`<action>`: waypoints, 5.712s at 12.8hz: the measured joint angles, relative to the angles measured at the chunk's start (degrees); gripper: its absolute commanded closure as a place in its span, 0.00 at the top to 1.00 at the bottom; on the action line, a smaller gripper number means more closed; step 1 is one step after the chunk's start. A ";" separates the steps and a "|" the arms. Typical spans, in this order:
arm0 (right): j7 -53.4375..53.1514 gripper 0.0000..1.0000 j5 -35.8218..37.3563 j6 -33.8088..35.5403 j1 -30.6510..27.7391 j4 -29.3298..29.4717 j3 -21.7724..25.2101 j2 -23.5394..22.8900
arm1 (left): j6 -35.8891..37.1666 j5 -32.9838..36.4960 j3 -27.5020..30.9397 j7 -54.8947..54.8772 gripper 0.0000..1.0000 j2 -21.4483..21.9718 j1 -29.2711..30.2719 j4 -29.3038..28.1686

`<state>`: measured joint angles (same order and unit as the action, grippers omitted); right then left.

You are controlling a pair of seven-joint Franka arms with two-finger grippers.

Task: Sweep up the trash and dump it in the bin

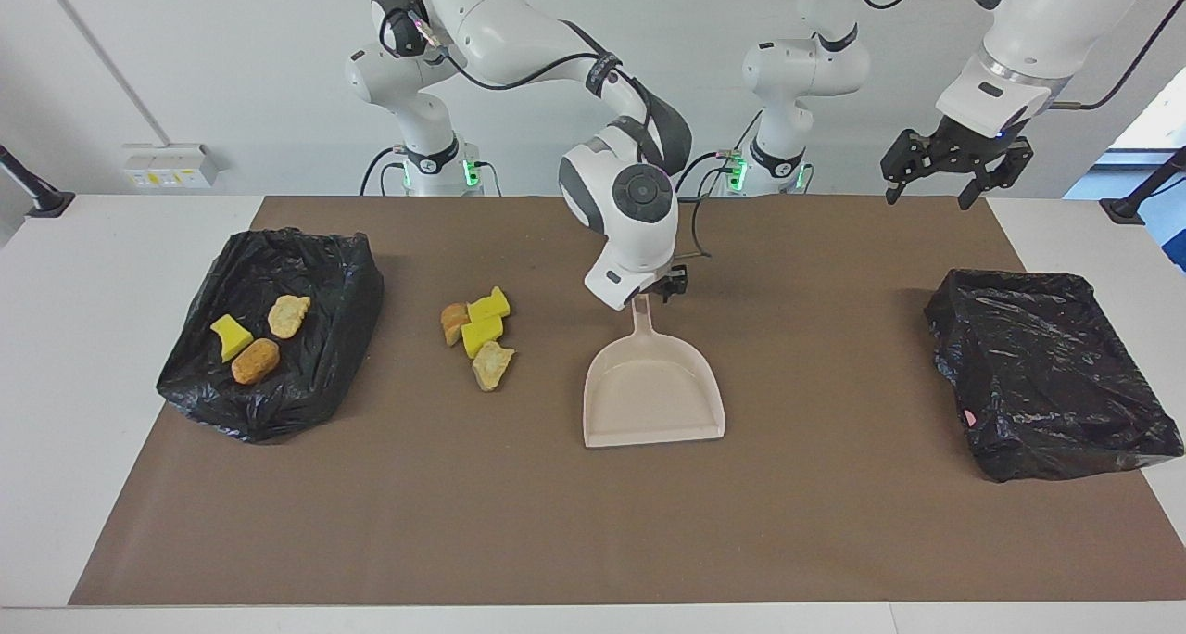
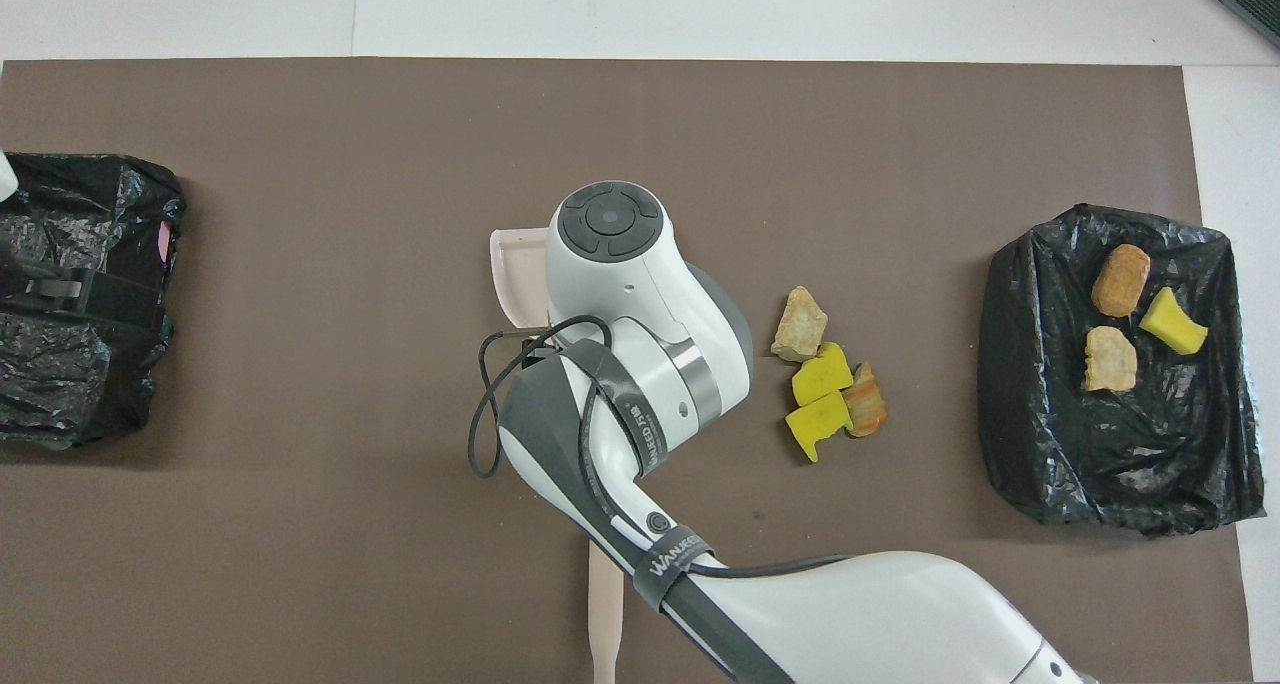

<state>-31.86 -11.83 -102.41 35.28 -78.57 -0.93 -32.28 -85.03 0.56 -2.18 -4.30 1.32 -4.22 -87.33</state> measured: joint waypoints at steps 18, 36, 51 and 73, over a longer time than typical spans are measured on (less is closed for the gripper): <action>-8.58 1.00 -5.09 -7.75 4.23 -39.07 -0.79 31.11 | -19.97 2.01 -20.75 21.65 1.00 -10.30 -1.10 -10.48; -26.53 1.00 -14.05 -31.50 27.34 -64.59 -0.59 38.78 | -38.93 6.59 -29.10 40.22 0.73 -21.01 -4.67 -19.72; -26.49 0.00 -14.04 -31.59 25.05 -64.02 -0.08 39.46 | -34.10 10.33 -29.21 31.60 0.00 -20.77 -4.37 -18.38; -6.29 0.00 19.31 5.60 -5.71 -57.28 0.44 46.57 | -23.95 15.00 -33.46 -18.28 0.00 -19.99 -2.32 -16.70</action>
<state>-38.15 7.48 -96.81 29.57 -135.85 -0.48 14.29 -108.98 15.56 -35.64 -22.58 -18.67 -6.53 -104.03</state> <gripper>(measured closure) 0.731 0.678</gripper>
